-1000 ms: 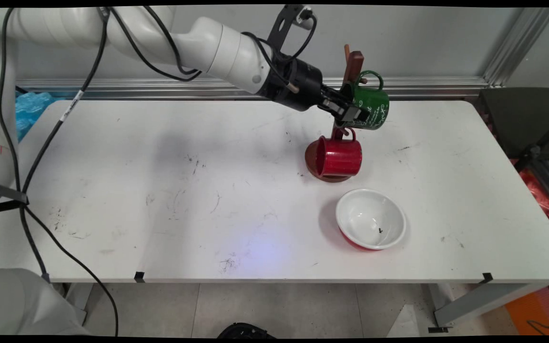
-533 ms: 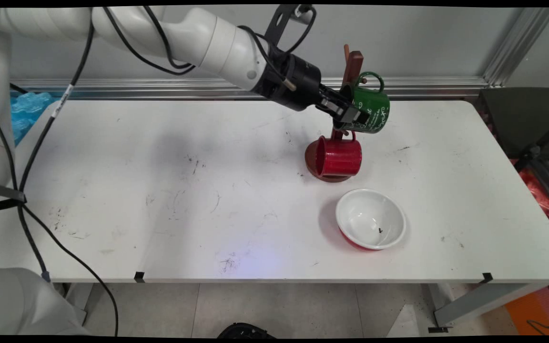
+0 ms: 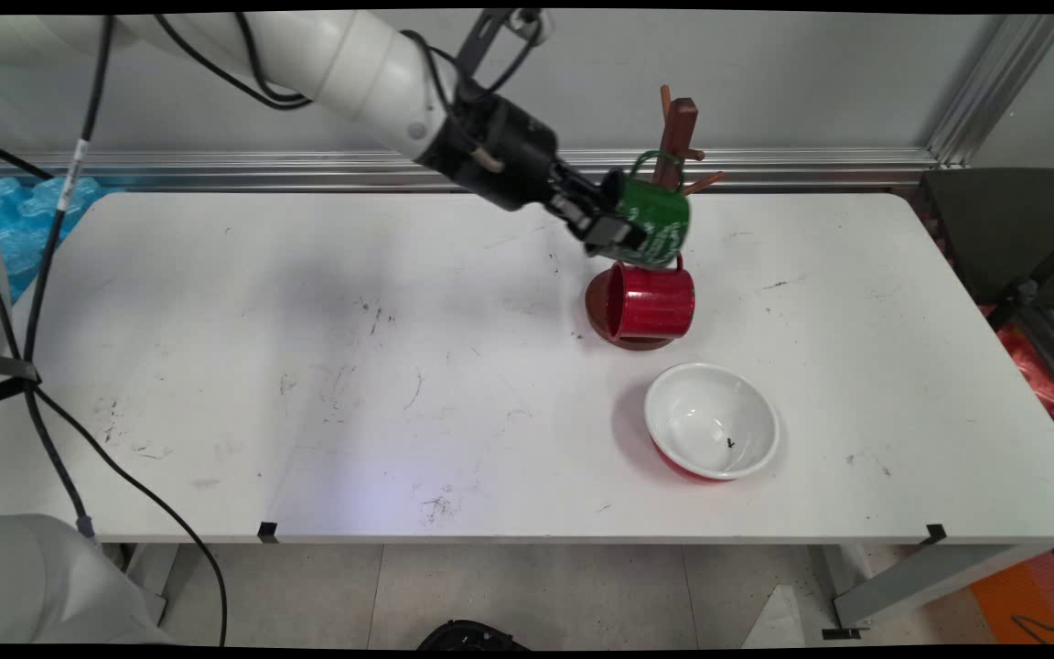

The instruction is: Place the picked object on the table

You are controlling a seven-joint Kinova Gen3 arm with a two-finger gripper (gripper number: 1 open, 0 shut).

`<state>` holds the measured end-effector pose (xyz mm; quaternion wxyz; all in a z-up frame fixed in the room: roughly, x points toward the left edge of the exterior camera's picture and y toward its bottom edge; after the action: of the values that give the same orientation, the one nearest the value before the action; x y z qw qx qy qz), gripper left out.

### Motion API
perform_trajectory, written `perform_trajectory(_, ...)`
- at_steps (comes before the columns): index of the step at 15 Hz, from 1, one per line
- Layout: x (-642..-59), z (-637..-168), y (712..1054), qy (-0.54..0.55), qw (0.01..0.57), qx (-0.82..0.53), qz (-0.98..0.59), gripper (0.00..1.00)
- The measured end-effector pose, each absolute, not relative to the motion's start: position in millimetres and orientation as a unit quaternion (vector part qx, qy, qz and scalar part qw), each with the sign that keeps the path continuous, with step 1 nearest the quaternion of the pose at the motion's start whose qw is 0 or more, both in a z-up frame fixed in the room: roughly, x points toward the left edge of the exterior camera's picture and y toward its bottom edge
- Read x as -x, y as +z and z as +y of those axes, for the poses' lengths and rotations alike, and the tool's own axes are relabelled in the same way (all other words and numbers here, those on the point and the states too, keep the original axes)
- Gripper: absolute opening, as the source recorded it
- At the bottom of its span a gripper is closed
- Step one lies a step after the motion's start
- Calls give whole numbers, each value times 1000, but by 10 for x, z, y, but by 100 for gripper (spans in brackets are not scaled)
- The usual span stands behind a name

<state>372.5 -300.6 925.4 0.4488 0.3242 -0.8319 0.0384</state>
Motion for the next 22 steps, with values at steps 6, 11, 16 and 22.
perform_trajectory(6,-4108,-3048,9275,59,390,-300,-869,0)
perform_trajectory(11,-4374,-3149,9215,88,310,-259,-911,0)
perform_trajectory(16,-4601,-3255,9087,108,233,-226,-940,0)
perform_trajectory(22,-4752,-3367,8949,122,160,-197,-960,0)
